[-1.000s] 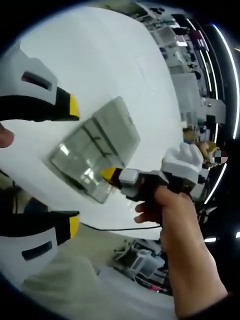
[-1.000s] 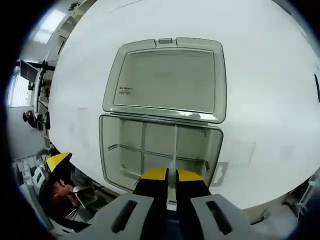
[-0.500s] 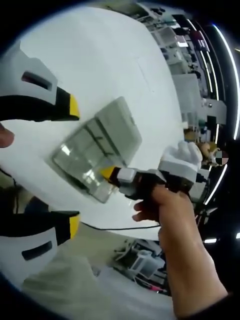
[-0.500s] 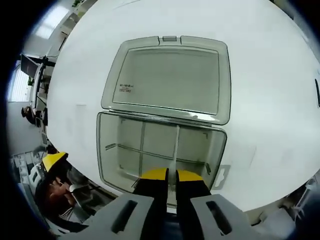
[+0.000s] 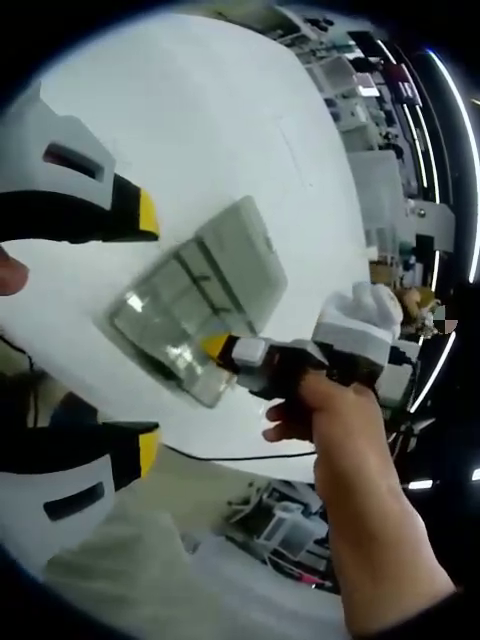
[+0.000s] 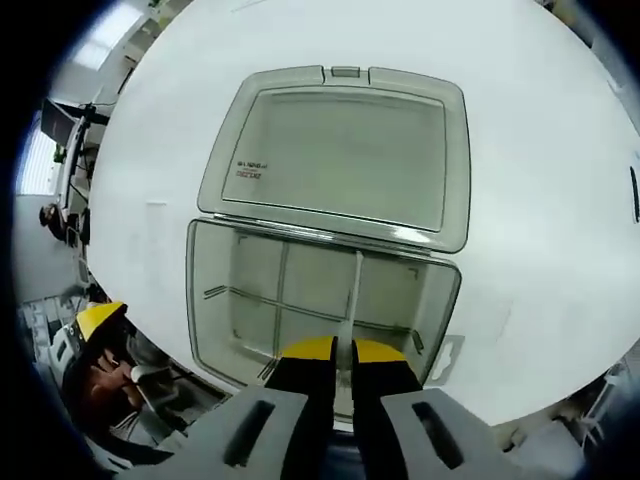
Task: Insert the divider into the dual guide fixture by aligning both edges with the guide slots and pushing it downward to the bottom, including one-sided entry, uneven engagement, binding, and posture correction.
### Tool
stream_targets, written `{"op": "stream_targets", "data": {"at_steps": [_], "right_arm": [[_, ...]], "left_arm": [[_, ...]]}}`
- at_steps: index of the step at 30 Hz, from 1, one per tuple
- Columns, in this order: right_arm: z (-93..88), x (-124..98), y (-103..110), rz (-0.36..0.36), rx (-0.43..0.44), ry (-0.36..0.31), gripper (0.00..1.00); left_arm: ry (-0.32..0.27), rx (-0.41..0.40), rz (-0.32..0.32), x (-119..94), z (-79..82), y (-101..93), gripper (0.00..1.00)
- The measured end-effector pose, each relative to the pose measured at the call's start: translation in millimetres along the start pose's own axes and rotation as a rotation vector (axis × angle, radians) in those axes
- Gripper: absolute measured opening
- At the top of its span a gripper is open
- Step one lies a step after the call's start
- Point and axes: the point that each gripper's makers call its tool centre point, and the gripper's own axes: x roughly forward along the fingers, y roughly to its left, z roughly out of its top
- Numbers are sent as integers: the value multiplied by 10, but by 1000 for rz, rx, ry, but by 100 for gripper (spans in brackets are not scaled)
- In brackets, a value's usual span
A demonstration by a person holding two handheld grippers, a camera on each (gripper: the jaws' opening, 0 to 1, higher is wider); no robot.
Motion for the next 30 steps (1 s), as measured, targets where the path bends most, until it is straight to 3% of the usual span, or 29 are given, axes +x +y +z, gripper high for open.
{"op": "stream_targets", "data": {"at_steps": [30], "right_arm": [[6,9,13,-30,-28,15,0]], "left_arm": [[2,-11,2,-1,-32,-4,70]]}}
